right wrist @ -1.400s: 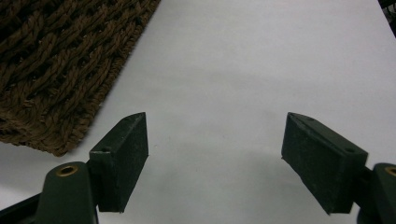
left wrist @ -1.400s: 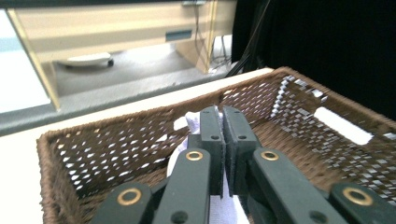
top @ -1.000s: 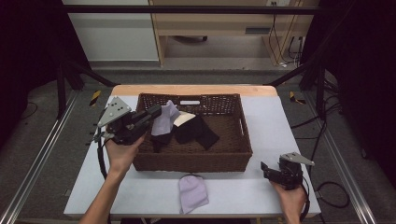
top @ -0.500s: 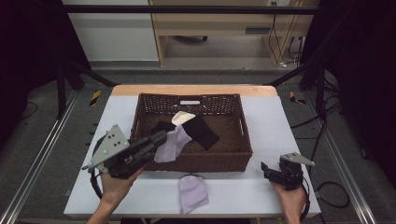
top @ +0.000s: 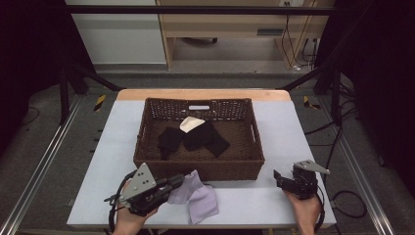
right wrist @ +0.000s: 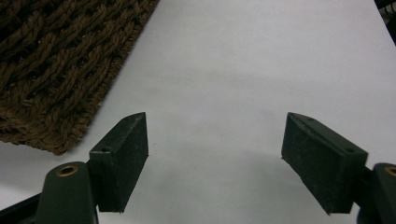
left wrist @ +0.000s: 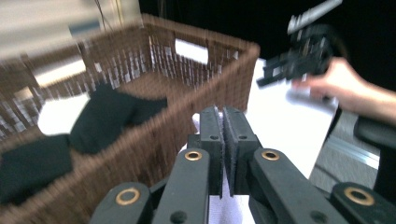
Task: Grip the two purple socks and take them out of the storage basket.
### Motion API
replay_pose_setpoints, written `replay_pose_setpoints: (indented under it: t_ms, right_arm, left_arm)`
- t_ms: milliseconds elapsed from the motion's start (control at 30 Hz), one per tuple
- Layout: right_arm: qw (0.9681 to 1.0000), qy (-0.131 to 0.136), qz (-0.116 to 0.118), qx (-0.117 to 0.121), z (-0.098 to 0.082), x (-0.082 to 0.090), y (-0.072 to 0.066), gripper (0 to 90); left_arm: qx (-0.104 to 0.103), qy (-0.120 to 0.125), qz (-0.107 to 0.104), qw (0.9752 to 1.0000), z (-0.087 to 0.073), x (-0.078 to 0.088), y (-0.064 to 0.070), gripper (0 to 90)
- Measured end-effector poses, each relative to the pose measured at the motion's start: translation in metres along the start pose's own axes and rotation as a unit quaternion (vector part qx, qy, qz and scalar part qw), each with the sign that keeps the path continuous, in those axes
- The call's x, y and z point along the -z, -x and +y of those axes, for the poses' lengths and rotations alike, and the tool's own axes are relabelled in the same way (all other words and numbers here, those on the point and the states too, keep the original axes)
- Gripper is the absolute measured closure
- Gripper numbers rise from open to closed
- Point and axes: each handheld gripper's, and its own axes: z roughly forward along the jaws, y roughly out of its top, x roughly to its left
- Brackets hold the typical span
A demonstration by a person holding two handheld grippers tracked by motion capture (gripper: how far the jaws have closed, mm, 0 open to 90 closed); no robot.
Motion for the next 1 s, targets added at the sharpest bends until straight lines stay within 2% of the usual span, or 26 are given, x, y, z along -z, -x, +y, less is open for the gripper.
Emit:
replay_pose_setpoints:
  t_ms: [133,267,300,367,433,500,533,567,733,867,1000]
  right_arm:
    - [1.0,-0.001,0.001,-0.001,0.0,0.0,0.0,23.0]
    - [1.0,-0.001,0.0,0.0,0.0,0.0,0.0,23.0]
    - [1.0,-0.001,0.0,0.0,0.0,0.0,0.0,23.0]
    - [1.0,-0.001,0.0,0.003,0.0,0.0,0.0,23.0]
    - [1.0,0.0,0.001,0.002,0.0,0.001,0.0,23.0]
    - [1.0,0.0,0.0,0.003,0.0,0.001,0.0,23.0]
    - [1.0,0.0,0.0,0.003,0.0,0.001,0.0,23.0]
    - [1.0,0.0,0.0,0.004,0.0,0.001,0.0,23.0]
    - [1.0,0.001,0.0,0.002,-0.001,0.002,0.001,23.0]
    - [1.0,0.001,-0.001,0.003,-0.001,0.002,0.001,22.9]
    - [1.0,0.001,-0.001,-0.001,-0.001,0.003,0.002,22.8]
  left_arm:
    - [0.018,-0.045,0.001,0.9988,-0.024,-0.019,-0.005,86.0]
    - [0.04,-0.087,0.002,0.9954,-0.041,-0.034,-0.015,85.3]
    - [0.045,-0.101,0.008,0.9938,-0.045,-0.037,-0.017,84.4]
    - [0.045,-0.11,0.021,0.9927,-0.049,-0.04,-0.019,80.0]
    - [0.05,-0.111,0.034,0.9919,-0.05,-0.039,-0.02,70.2]
    - [0.053,-0.106,0.044,0.992,-0.05,-0.035,-0.022,64.3]
    - [0.052,-0.104,0.049,0.9919,-0.05,-0.033,-0.023,57.7]
    - [0.051,-0.101,0.061,0.9917,-0.051,-0.03,-0.025,54.0]
    - [0.051,-0.093,0.091,0.9902,-0.055,-0.016,-0.033,44.1]
    - [0.059,-0.093,0.117,0.987,-0.063,-0.005,-0.042,39.3]
    - [0.072,-0.099,0.145,0.9819,-0.072,0.006,-0.054,37.2]
